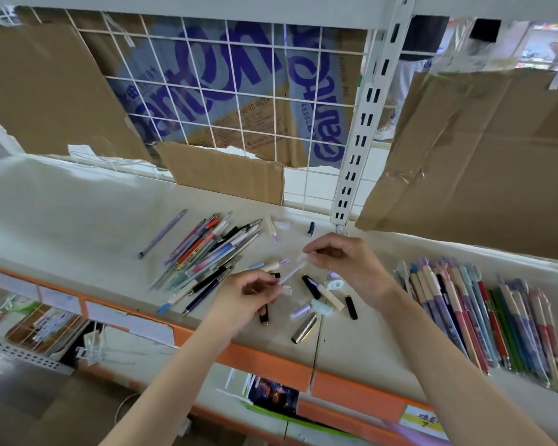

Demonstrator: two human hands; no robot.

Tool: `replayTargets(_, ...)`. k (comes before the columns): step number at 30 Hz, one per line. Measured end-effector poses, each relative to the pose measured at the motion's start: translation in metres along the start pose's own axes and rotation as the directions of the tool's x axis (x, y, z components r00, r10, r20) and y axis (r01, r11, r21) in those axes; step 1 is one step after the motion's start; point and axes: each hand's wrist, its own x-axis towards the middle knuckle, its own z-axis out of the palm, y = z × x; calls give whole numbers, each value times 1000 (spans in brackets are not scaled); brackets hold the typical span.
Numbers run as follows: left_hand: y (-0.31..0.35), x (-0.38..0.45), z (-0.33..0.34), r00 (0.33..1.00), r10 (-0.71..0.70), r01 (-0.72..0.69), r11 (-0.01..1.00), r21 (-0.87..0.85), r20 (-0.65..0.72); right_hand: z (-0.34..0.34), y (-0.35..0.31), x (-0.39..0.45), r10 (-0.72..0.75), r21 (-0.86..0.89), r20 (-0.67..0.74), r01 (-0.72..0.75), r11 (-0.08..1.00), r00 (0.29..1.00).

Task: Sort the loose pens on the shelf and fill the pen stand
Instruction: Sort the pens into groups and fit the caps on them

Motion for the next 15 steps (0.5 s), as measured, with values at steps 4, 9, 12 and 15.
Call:
replayTargets(4,-2,3,6,981,164,-143,971,192,-102,6,-3,-2,-5,-21,-30,4,1000,1000)
replayTargets(9,-9,0,18,960,251,-212,941,265,-122,7,1,-5,55,-50,-61,-58,997,997)
replayTargets(12,-7,5,21,996,83,-81,995,60,-28,12,4,-6,64,21,-127,-62,998,990)
replayTargets(15,-3,8,23,999,48,-48,999,22,12,19,5,-8,96,137,-128,-78,988,987)
